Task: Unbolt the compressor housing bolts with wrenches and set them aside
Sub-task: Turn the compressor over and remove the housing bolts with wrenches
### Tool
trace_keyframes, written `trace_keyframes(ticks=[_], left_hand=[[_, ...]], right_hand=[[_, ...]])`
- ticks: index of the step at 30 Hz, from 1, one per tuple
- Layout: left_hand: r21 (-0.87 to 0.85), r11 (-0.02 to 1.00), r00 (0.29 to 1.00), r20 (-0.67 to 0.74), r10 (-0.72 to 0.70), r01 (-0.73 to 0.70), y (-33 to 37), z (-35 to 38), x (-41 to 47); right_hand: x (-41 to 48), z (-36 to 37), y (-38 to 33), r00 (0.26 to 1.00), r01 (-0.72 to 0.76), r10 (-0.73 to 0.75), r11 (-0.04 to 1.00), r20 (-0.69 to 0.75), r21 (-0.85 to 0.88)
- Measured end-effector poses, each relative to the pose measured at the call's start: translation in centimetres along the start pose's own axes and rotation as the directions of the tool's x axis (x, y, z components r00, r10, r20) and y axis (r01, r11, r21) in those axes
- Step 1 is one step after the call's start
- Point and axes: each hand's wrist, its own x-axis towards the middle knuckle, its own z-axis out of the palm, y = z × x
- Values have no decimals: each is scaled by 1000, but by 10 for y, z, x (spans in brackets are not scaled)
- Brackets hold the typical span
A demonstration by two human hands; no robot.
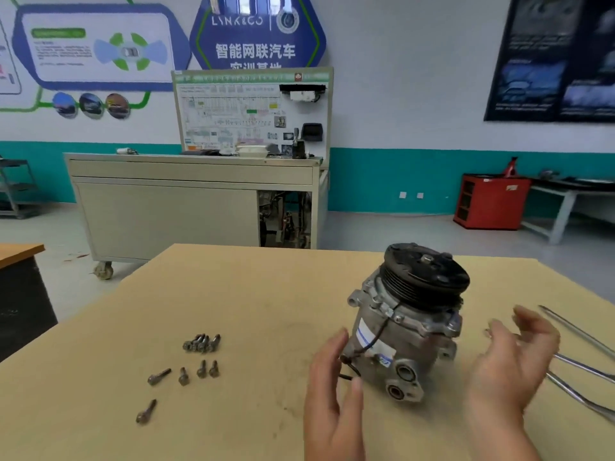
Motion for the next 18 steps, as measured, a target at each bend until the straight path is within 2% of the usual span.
trace_keyframes(ticks=[1, 2, 3, 4, 5, 6, 7, 10, 12, 15, 18], left_hand=[[62, 998, 997, 83, -2, -3, -3, 18, -2], [119, 993, 990, 139, -3, -13, -4, 37, -3], [165, 986, 985, 172, -6, -23, -7, 53, -3], [233, 972, 981, 193, -9, -37, -8, 67, -4], [302, 952, 979, 202, -11, -51, -10, 76, -4], [352, 934, 977, 210, -22, -55, -11, 84, -3], [379, 924, 980, 197, -18, -59, -12, 90, -2], [395, 918, 987, 161, -16, -49, -15, 95, 8], [361, 932, 994, 111, -8, -33, -18, 90, 19], [257, 966, 997, 54, -53, 37, -22, 78, 42], [261, 964, 998, 33, -54, 44, -30, 66, 58]], right_hand=[[29, -8, 7, 991, -134, 134, 990, -17, -41], [50, -12, 14, 956, -273, 282, 955, 81, -113], [58, -12, 25, 868, -420, 447, 893, 216, -162], [55, -9, 37, 738, -543, 570, 820, 361, -183], [50, -9, 46, 623, -636, 645, 747, 442, -194], [46, -9, 48, 572, -669, 667, 716, 478, -198], [43, -9, 47, 573, -664, 654, 724, 493, -189], [31, -16, 37, 690, -580, 564, 806, 452, -121], [18, -20, 29, 733, -544, 522, 835, 437, -85], [-6, -29, 16, 744, -486, 470, 868, 475, -99], [-22, -40, 7, 746, -414, 420, 900, 517, -134]])
